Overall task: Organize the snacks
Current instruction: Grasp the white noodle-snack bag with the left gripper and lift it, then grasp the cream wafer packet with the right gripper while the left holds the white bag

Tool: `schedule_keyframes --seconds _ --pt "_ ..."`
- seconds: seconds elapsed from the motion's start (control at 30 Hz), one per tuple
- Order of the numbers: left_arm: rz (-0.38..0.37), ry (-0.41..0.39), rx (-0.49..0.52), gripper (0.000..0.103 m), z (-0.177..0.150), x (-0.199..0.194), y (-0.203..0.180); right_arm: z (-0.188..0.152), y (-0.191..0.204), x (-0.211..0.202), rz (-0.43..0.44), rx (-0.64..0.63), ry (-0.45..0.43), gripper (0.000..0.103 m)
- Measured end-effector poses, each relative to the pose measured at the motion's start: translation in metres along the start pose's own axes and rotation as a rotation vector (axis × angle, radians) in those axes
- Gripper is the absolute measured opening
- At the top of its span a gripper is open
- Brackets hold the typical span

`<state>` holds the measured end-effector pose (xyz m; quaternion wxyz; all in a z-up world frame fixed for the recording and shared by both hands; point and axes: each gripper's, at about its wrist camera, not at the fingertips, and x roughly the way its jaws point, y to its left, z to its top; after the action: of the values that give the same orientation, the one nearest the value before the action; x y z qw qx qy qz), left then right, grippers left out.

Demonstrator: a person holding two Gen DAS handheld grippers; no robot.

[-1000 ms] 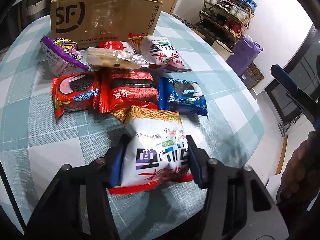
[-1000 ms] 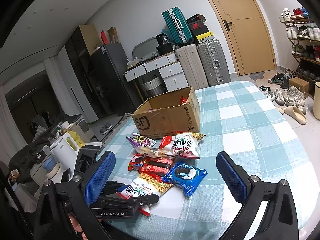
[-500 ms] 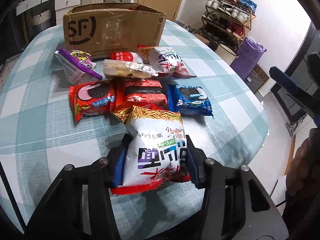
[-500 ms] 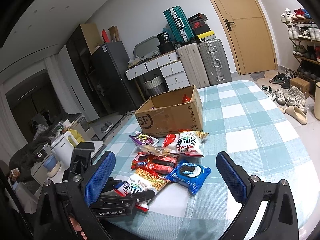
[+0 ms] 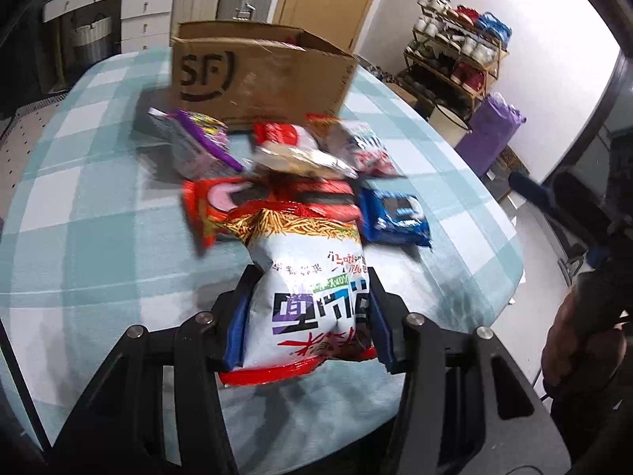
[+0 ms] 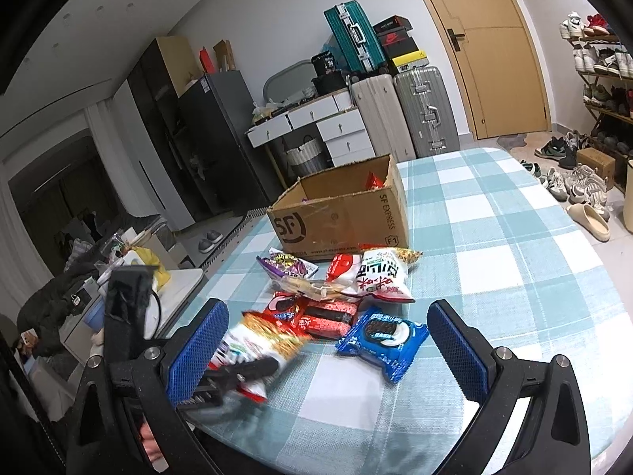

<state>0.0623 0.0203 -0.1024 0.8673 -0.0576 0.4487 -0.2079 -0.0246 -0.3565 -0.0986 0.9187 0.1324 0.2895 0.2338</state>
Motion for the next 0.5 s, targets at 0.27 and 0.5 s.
schedule_keyframes --seconds 0.27,0.5 --pt "0.025 -0.047 -0.048 0.048 0.009 -0.02 0.033 -0.003 -0.003 0.031 0.005 0.025 0.057 0.102" --pt "0.052 -0.088 -0.068 0.048 0.017 -0.034 0.05 -0.003 -0.004 0.062 0.026 0.051 0.11 0.102"
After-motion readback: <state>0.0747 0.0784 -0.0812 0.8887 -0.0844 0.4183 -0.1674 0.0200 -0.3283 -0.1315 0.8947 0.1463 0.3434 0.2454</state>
